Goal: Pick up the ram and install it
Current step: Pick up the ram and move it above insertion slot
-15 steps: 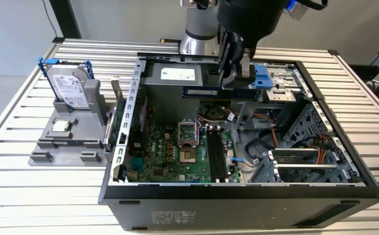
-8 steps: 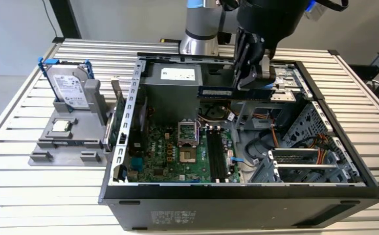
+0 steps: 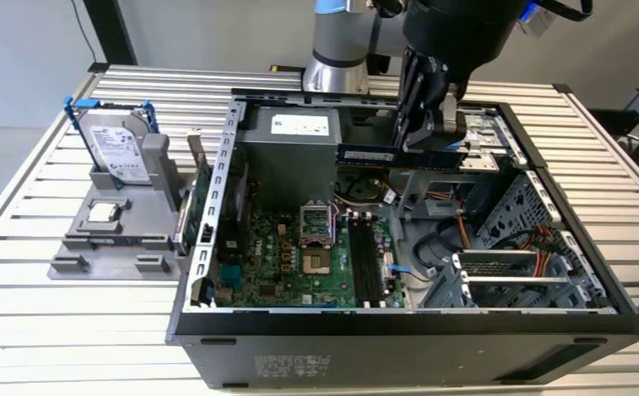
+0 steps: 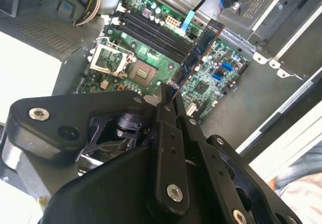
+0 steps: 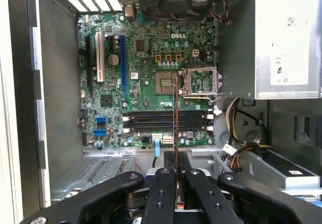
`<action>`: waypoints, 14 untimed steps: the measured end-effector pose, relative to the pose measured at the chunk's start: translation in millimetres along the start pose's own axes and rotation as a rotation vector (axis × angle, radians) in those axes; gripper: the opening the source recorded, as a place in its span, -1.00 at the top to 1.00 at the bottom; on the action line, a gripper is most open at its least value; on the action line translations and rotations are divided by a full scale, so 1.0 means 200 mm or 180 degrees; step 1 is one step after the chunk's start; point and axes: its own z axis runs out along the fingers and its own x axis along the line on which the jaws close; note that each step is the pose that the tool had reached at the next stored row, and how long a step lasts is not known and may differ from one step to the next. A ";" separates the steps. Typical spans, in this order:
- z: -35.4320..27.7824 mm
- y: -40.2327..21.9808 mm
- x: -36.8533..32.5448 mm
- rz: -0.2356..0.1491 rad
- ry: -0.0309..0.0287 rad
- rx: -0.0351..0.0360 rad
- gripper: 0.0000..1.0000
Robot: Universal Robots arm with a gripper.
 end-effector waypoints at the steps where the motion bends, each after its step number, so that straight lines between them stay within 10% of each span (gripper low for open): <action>1: 0.000 0.000 0.000 0.0000 0.0002 0.0000 1.00; 14: 0.000 0.000 0.000 0.0046 0.0004 0.0001 1.00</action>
